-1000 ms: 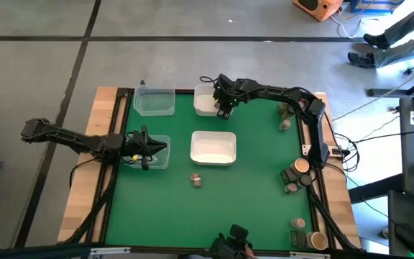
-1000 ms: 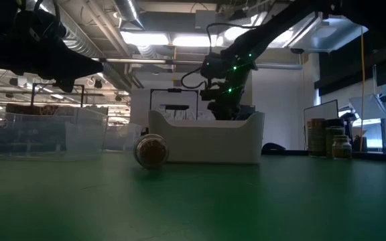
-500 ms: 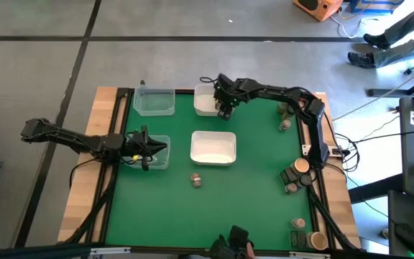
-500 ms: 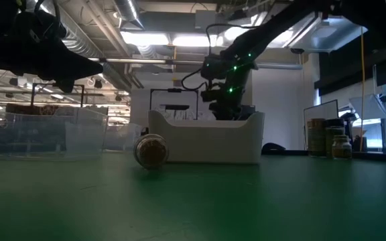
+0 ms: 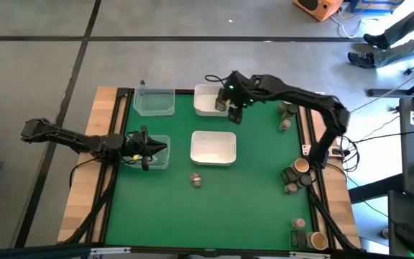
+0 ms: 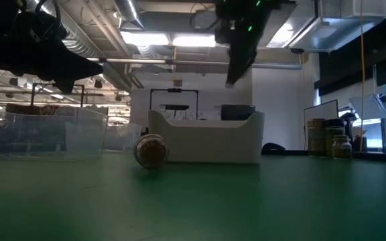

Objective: Sort spices by type
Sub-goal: Put the top brown seasoning bottle into the bottom white bin

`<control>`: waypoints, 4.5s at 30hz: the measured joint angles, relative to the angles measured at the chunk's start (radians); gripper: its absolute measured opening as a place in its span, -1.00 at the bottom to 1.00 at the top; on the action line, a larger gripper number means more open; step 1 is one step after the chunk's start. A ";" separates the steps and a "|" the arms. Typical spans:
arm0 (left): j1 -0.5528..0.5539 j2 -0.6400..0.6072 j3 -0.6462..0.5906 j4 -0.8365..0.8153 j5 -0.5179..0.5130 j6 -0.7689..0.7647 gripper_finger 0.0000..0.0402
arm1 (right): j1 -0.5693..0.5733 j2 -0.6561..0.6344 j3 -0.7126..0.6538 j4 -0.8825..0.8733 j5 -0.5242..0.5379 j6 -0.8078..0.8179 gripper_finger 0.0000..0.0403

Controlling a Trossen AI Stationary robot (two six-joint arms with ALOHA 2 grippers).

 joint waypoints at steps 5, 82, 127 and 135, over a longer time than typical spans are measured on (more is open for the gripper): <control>0.000 0.000 0.000 0.000 0.000 0.000 -0.92 | 0.096 -0.121 -0.082 0.001 0.001 0.028 0.25; 0.000 0.000 0.000 0.001 0.000 -0.006 -0.92 | -0.341 -0.507 -1.061 0.307 0.222 0.619 -0.05; 0.000 0.000 0.000 0.005 0.000 -0.005 -0.92 | 0.279 -0.299 -0.661 0.767 -0.096 0.362 -0.08; 0.000 0.000 0.000 0.002 0.000 -0.006 -0.92 | 0.282 -0.144 -0.562 0.646 -0.079 0.308 -0.07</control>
